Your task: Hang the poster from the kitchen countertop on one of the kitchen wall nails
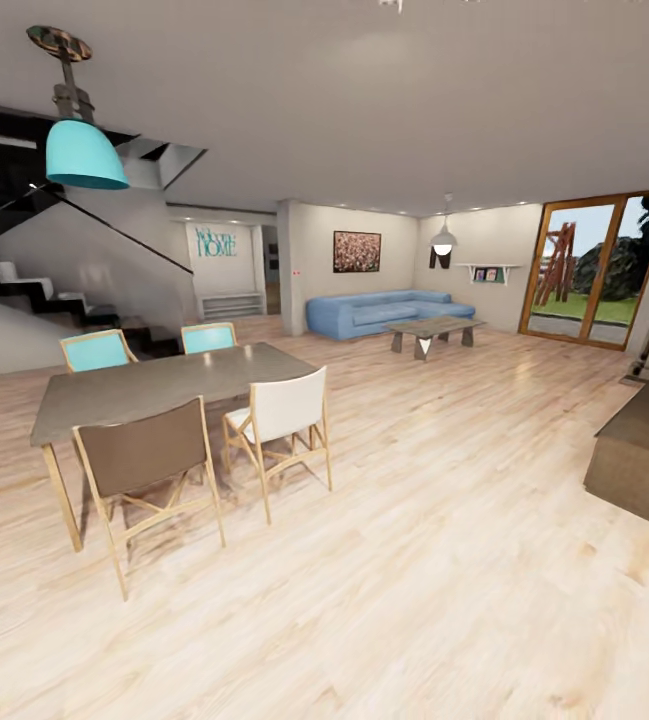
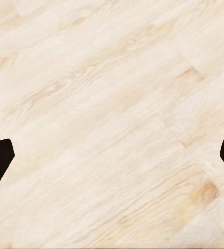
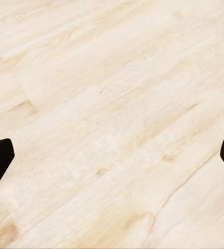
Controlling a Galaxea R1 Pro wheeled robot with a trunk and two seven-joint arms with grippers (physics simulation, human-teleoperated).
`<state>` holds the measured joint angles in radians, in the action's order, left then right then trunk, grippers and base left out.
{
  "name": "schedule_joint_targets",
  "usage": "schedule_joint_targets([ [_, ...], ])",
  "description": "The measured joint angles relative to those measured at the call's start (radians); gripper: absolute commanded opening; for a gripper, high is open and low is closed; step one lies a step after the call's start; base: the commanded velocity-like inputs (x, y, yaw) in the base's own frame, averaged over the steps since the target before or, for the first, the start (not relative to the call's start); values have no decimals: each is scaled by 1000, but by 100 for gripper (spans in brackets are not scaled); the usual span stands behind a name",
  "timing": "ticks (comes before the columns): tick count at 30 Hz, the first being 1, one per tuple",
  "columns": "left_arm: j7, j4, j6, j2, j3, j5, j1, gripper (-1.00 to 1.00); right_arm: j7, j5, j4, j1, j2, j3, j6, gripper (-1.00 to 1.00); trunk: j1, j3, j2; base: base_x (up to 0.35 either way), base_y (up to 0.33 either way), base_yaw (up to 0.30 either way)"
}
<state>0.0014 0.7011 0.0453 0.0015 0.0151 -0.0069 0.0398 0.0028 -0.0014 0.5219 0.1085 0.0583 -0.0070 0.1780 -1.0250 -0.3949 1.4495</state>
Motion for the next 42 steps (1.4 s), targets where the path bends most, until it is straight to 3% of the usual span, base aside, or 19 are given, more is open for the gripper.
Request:
schedule_joint_targets([
  [7, 0, -1, 0, 0, 0, 0, 0, 100, 1, 0, 0, 0, 0, 0, -1, 100, 0, 1, 0, 0, 217, -199],
  [18, 0, -1, 0, 0, 0, 0, 0, 100, 1, 2, 1, 0, 0, 1, 0, 100, 0, 4, 0, 0, 19, -199],
  [42, 0, -1, 0, 0, 0, 0, 0, 100, -2, 3, 0, 0, -1, 1, 0, 100, 0, -32, 0, 0, 0, -86],
])
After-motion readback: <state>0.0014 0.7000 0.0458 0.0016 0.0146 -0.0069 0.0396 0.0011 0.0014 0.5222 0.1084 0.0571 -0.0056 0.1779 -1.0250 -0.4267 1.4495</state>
